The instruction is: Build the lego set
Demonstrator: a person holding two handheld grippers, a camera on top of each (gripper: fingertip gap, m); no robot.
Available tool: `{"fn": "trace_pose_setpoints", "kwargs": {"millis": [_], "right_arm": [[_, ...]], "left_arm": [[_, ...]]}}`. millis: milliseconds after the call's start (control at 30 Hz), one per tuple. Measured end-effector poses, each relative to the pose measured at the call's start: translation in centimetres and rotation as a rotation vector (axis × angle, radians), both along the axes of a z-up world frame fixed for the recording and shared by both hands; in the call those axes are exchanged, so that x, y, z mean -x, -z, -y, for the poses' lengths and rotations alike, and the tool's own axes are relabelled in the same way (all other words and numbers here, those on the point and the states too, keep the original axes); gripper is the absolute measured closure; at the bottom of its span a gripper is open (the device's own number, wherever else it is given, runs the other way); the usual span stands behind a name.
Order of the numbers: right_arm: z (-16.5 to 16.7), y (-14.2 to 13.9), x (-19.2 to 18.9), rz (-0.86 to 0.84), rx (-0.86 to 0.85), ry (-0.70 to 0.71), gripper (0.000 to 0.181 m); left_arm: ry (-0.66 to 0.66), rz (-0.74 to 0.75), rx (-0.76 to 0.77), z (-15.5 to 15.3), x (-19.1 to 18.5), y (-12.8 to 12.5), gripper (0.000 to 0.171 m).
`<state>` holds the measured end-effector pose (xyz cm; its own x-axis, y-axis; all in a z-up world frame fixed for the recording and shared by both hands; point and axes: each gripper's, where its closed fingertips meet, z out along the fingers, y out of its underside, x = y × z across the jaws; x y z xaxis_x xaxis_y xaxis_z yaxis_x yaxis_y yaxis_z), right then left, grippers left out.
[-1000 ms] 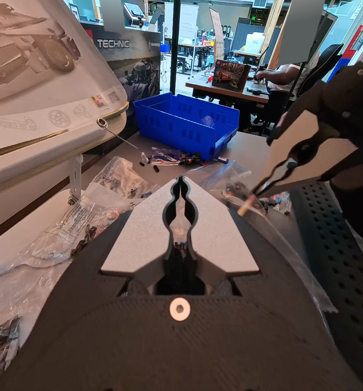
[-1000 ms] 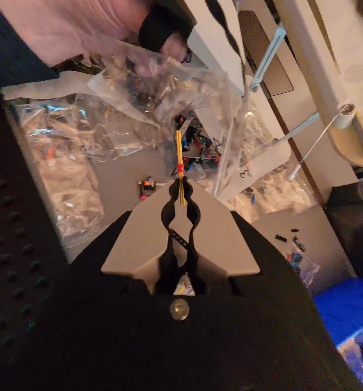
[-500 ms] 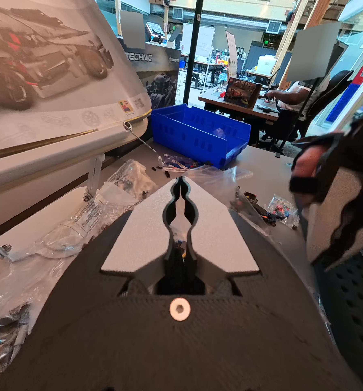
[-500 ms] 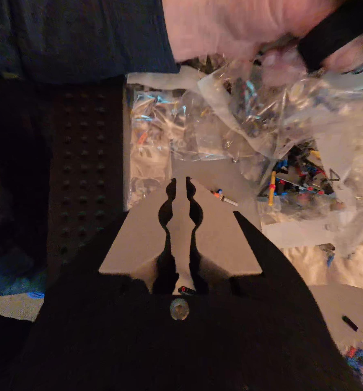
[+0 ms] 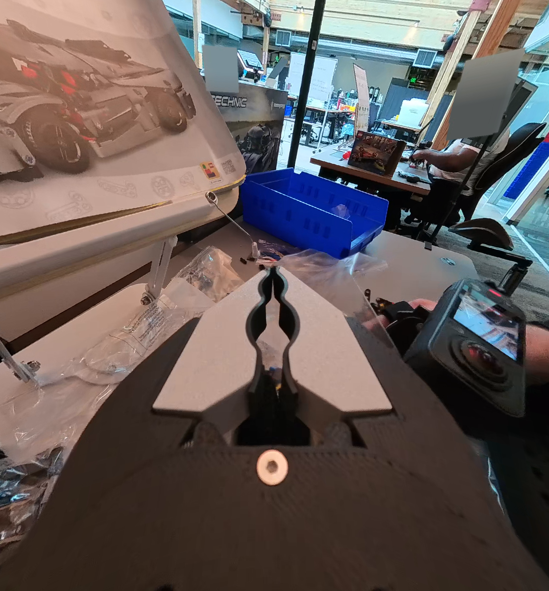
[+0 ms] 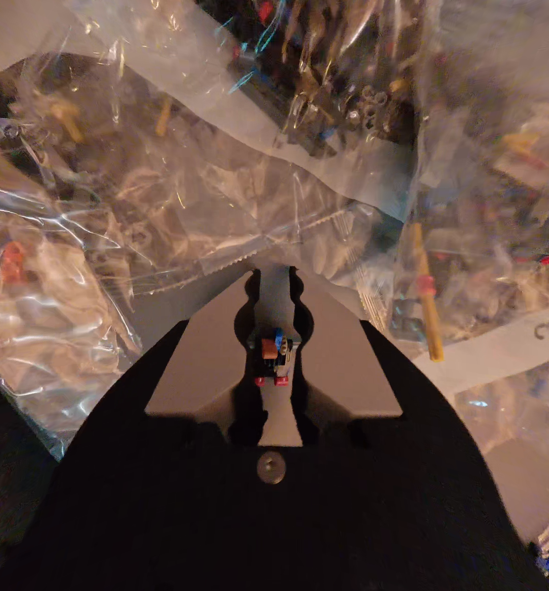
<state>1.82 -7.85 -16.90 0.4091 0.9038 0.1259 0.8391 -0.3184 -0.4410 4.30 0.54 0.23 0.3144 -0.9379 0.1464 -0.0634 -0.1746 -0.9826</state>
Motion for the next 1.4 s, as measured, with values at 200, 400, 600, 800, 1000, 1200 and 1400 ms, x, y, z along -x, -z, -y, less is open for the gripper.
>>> {"fn": "trace_pose_setpoints", "kwargs": {"millis": [200, 400, 600, 800, 1000, 1200, 1400], "right_arm": [[-1.6, -0.1, 0.6, 0.005, -0.038, 0.01, 0.154], [-2.3, 0.1, 1.5, -0.063, 0.002, 0.01, 0.158], [-2.7, 0.3, 1.7, -0.116, 0.026, 0.031, 0.17], [-1.6, -0.1, 0.1, -0.115, 0.079, 0.008, 0.175], [0.5, -2.8, -2.3, -0.168, 0.119, -0.023, 0.181], [0.1, -2.0, -3.5, -0.1, 0.11, 0.053, 0.156], [-1.0, 0.4, -2.1, 0.022, 0.063, 0.082, 0.163]], "left_arm": [[-0.018, 0.006, 0.01, -0.5, 0.5, 0.2, 0.171], [-0.031, 0.011, 0.026, -1.1, 1.0, 0.5, 0.171], [-0.038, 0.013, 0.036, -1.4, 1.3, 0.7, 0.171], [-0.048, 0.023, 0.038, -1.6, 1.8, 0.5, 0.171], [-0.041, 0.018, 0.045, -1.6, 1.8, 0.6, 0.171], [-0.022, -0.007, 0.049, -1.3, 1.3, 1.0, 0.171], [-0.007, -0.029, 0.051, -1.0, 0.8, 1.4, 0.171]]}}
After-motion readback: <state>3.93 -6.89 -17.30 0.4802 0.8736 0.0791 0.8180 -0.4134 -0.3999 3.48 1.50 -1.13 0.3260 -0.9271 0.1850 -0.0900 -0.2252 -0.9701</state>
